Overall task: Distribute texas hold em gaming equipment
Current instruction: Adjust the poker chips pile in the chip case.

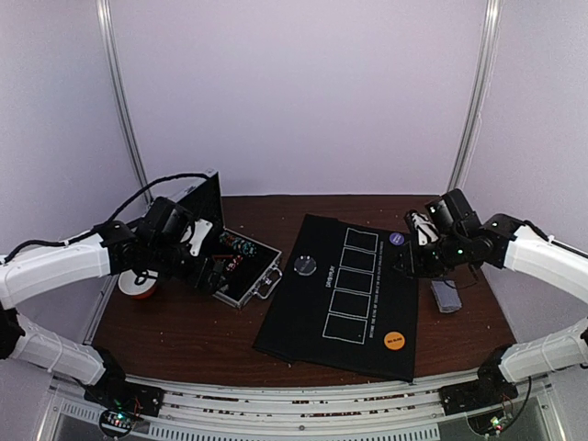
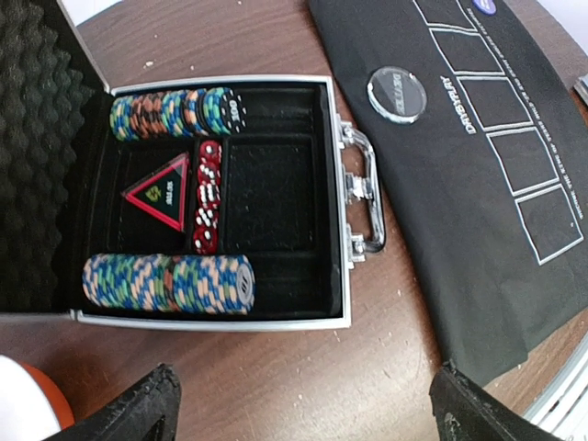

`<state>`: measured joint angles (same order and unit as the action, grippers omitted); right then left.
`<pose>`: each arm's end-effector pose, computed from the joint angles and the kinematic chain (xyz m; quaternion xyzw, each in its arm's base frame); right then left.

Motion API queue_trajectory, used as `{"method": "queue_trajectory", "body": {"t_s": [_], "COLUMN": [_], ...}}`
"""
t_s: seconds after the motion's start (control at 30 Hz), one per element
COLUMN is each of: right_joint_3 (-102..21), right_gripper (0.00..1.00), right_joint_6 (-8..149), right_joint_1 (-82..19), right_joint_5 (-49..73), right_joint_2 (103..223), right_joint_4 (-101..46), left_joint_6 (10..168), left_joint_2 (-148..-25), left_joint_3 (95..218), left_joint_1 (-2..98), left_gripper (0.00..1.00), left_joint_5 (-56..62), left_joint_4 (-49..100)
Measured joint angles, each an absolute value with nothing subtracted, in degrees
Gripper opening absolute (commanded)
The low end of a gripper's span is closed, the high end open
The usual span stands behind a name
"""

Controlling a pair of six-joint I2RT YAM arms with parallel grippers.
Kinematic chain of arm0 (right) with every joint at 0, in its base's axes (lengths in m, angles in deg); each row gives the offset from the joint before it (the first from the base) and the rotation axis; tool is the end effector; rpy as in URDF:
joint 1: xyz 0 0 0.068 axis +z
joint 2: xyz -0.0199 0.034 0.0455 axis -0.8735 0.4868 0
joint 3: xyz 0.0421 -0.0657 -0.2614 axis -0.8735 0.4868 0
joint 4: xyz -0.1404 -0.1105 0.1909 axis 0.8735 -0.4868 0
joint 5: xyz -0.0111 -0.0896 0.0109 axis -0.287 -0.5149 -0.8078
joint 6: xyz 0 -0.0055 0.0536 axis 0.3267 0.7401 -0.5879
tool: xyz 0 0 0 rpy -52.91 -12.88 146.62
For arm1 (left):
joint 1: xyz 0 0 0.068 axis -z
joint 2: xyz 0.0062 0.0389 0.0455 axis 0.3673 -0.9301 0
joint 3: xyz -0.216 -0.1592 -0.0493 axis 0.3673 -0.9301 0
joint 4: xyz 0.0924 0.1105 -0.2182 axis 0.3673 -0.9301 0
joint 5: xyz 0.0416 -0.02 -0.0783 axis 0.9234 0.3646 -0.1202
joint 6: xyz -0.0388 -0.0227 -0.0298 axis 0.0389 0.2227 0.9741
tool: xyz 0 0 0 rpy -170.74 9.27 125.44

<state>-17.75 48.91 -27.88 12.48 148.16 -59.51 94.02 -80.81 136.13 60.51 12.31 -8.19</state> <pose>0.1998 0.1358 0.2782 -0.0651 0.9231 0.2470 0.2876 0.1966 -0.1579 0.2579 0.1795 0.9216 -0.1514 0.3090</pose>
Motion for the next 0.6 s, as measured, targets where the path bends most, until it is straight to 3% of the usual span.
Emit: {"method": "queue_trajectory", "body": {"t_s": [0.17, 0.43, 0.6], "right_joint_3": [-23.54, -32.15, -36.09], "right_gripper": [0.43, 0.45, 0.46], "right_joint_6": [52.76, 57.81, 60.36], "right_joint_1": [-27.33, -27.13, -27.11], "right_joint_5": [12.42, 13.07, 13.75], "right_joint_2": [152.16, 161.53, 164.9], "right_joint_4": [-57.72, -57.43, -57.54], "left_joint_6": [91.31, 85.48, 83.56], "left_joint_2": [-86.69, -100.35, -106.01], "left_joint_3": [142.49, 155.82, 158.29], "left_joint_1": [58.19, 57.16, 57.21], "left_gripper": [0.97, 0.81, 0.81], "left_joint_5": [11.42, 12.6, 18.65], "left_joint_4": [-9.02, -14.13, -20.84]}}
